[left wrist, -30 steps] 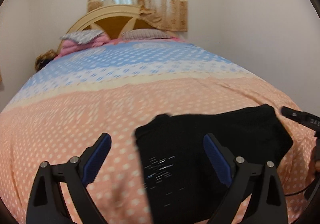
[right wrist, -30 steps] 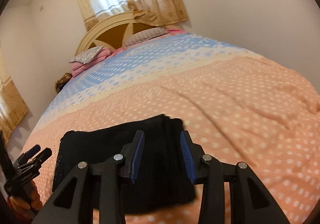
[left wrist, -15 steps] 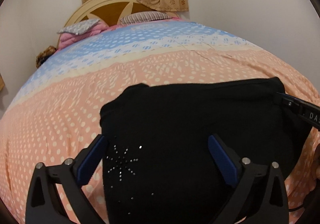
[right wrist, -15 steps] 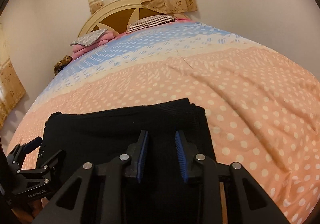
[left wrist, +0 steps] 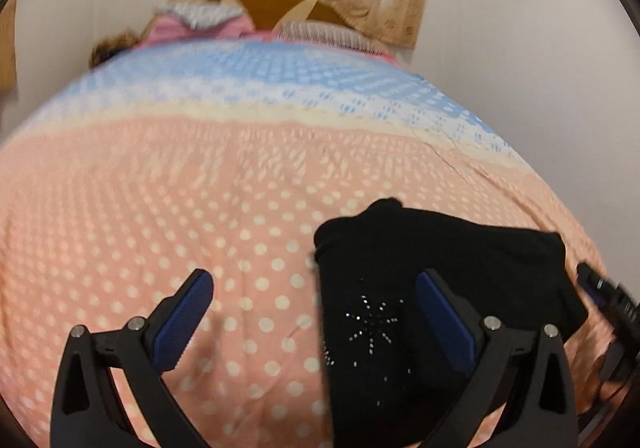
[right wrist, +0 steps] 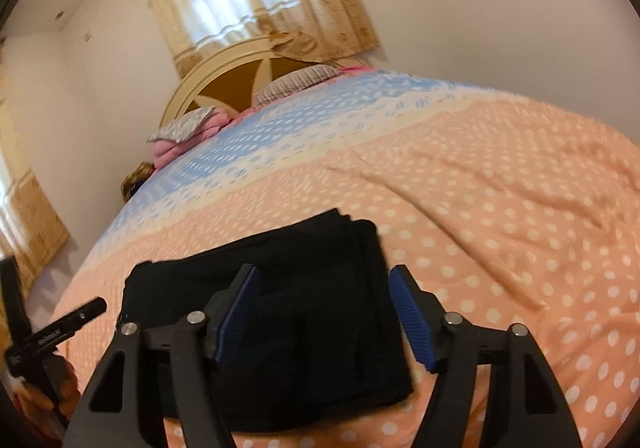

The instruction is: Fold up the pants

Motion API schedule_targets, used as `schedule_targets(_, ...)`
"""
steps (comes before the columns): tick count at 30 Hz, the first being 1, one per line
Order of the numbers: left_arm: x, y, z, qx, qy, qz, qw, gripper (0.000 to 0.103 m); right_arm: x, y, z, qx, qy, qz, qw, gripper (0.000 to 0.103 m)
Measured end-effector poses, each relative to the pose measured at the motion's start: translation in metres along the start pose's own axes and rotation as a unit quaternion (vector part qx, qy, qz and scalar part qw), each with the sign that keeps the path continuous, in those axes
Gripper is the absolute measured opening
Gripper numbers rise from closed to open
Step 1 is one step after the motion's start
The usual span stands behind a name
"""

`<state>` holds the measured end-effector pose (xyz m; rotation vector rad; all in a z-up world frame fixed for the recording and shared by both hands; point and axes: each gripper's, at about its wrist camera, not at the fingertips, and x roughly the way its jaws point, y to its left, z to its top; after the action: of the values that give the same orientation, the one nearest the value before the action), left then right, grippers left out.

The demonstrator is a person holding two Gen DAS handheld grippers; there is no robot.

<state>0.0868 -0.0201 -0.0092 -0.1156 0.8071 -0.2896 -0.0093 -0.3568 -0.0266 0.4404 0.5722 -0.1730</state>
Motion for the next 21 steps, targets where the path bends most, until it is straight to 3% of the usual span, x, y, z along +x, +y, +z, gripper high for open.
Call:
schedule_targets(5, 0.033, -0.005, -0.019, -0.026, 0.059, -0.009, 0.9978, 0.103, 0.023, -0.021, -0.007, 0.060, 0.063, 0.022, 0.996, 0.069)
schedule_targets(7, 0.032, -0.013, -0.027, -0.013, 0.049, 0.003, 0.9987, 0.103, 0.026, -0.026, -0.008, 0.073, 0.070, 0.016, 0.995, 0.069)
schedule_targets(13, 0.030, -0.028, -0.029, 0.006, 0.058, -0.011, 0.9982, 0.101, 0.030, -0.032, -0.015, 0.102, 0.070, 0.036, 0.992, 0.070)
schedule_targets(16, 0.026, -0.026, -0.026, 0.002, 0.060, -0.025, 0.9979, 0.087, 0.030, -0.027, -0.015, 0.086, 0.075, 0.034, 0.993, 0.070)
schedule_targets(18, 0.024, -0.029, -0.026, 0.007, 0.060, -0.034, 0.9976, 0.070, 0.030, -0.022, -0.015, 0.072, 0.078, 0.029, 0.994, 0.070)
schedule_targets(20, 0.021, -0.033, -0.028, 0.015, 0.058, -0.035, 0.9976, 0.061, 0.031, -0.016, -0.016, 0.055, 0.080, 0.017, 0.995, 0.070)
schedule_targets(21, 0.020, -0.035, -0.028, 0.019, 0.056, -0.033, 0.9977, 0.055, 0.031, -0.013, -0.016, 0.045, 0.081, 0.010, 0.996, 0.065)
